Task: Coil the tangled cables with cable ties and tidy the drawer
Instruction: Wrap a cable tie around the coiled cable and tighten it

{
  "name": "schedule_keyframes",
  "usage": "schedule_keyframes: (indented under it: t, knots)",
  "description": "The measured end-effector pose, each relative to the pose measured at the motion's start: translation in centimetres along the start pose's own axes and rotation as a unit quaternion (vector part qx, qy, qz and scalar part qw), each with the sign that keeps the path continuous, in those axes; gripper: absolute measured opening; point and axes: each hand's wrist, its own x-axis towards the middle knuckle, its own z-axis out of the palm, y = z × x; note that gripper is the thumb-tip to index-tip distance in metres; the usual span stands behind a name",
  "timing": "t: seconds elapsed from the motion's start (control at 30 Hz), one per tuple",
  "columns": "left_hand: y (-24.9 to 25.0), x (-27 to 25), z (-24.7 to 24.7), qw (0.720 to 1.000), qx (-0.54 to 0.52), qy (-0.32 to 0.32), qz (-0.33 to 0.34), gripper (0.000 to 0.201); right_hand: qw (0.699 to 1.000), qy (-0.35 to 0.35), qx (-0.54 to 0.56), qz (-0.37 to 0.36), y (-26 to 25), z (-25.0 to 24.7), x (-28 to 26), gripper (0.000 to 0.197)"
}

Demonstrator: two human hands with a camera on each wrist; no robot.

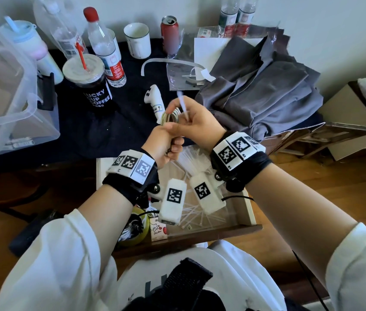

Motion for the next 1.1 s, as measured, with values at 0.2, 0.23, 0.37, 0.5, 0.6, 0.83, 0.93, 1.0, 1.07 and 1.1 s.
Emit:
schedule_keyframes:
  t: [0.2,0.23,0.37,0.5,0.6,0.83,0.93,1.0,1.07,1.1]
  knots:
    - [-0.1,0.1,0.7,0.998,0.052,0.008,-0.043,0.036,0.988,0.033,-0.151,0.019,0.3,0.1,0.3,0.012]
    - [-0.2,0.0,0.8,0.997,0.058,0.003,-0.043,0.036,0.988,0.029,-0.15,0.02,0.2,0.1,0.3,0.013]
    - [-0.5,0.0,0.9,0.996,0.073,-0.007,-0.052,0.036,0.985,0.012,-0.168,0.03,0.3,-0.1,0.1,0.008]
    - [-0.7,0.1,1.1,0.995,0.094,-0.005,-0.046,0.037,0.991,0.015,-0.124,0.04,0.7,0.0,0.4,0.001]
    - [-0.6,-0.2,0.9,0.995,0.094,-0.02,-0.019,0.034,0.995,0.032,-0.077,0.046,1.1,0.1,0.3,0.002]
    - [-0.4,-0.1,-0.2,0.995,0.044,-0.09,-0.021,0.04,0.999,0.016,-0.016,0.038,1.0,-0.3,0.3,0.004]
    - [-0.2,-0.1,-0.4,0.997,0.016,-0.078,-0.015,0.032,1.0,0.002,0.001,0.014,1.1,0.1,0.5,0.011]
    - [0.0,0.1,-0.7,0.998,0.011,-0.063,-0.014,0.029,1.0,0.011,0.016,0.008,1.1,0.1,0.4,0.007]
    - [-0.1,0.2,-0.9,0.998,0.038,-0.047,-0.015,0.028,0.999,0.026,0.02,0.016,1.1,0.0,0.3,0.01]
    - [-0.1,0.3,-0.9,0.997,0.062,-0.041,-0.017,0.029,0.999,0.027,0.006,0.023,1.0,-0.1,0.2,0.015]
